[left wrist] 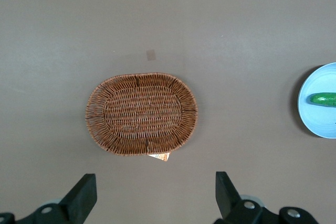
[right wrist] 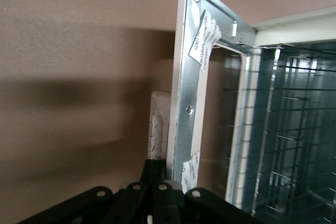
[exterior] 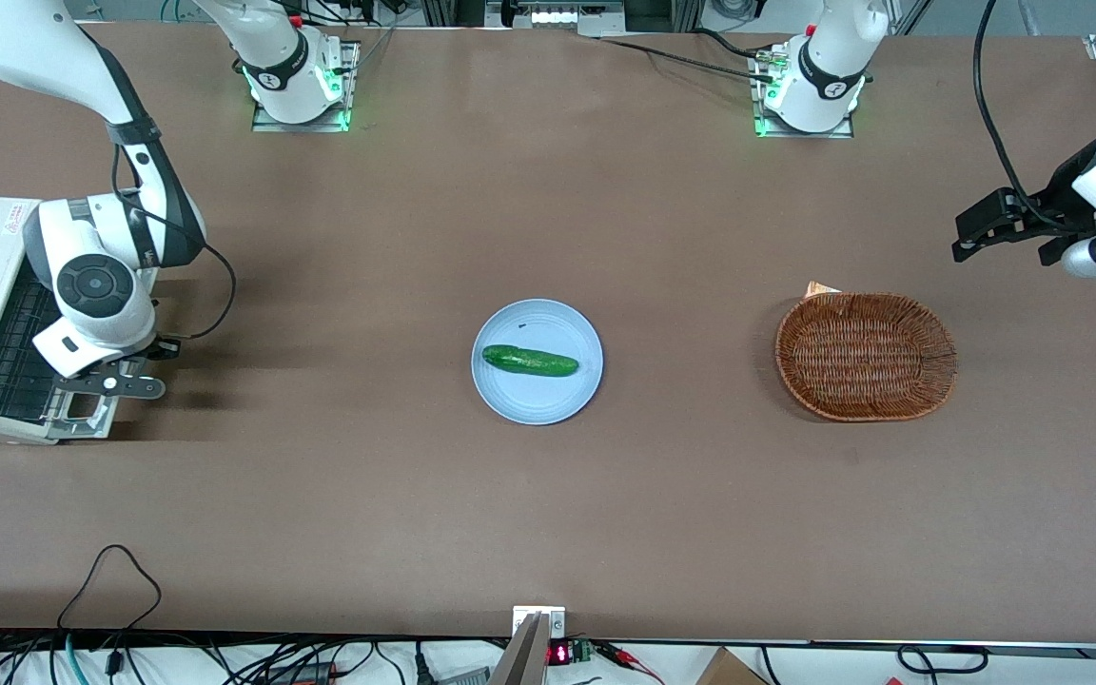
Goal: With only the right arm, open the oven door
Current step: 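Pull the oven door handle down and outward with the right gripper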
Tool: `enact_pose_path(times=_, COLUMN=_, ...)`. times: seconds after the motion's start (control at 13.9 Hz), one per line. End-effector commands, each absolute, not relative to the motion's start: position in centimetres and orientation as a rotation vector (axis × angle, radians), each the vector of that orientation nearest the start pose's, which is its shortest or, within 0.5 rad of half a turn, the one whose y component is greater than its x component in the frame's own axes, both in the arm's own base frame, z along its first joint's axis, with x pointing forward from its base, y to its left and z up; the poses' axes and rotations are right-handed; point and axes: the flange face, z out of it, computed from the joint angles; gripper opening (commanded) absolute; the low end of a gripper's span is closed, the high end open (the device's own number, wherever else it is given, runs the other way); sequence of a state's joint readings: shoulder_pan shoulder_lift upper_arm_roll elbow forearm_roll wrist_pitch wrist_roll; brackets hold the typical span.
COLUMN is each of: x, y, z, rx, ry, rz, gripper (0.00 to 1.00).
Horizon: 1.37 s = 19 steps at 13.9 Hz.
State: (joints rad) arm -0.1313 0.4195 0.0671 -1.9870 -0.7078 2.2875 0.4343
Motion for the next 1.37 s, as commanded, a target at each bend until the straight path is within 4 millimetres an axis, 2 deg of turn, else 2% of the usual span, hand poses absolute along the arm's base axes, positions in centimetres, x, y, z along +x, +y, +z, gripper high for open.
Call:
enact_pose_path(times=0.0, x=60.0, y=-9.9, z=22.7, rx=-3.651, ry=0.018, rz=0.05, gripper=0.0)
enact_pose_path(times=0.36, x=59.7, y=-9.9, z=21.5, rx=-3.645, ry=0.009, rz=0.084, gripper=0.0)
enact_pose_path(times=1.08, x=58.2, y=-9.0, z=17.7, rx=-3.599, ry=-0.049, rz=0.115, gripper=0.0)
enact_pose_path(times=1.29, x=58.0, y=-8.6, z=17.4, rx=-3.584, ry=-0.075, rz=0.095, gripper=0.0)
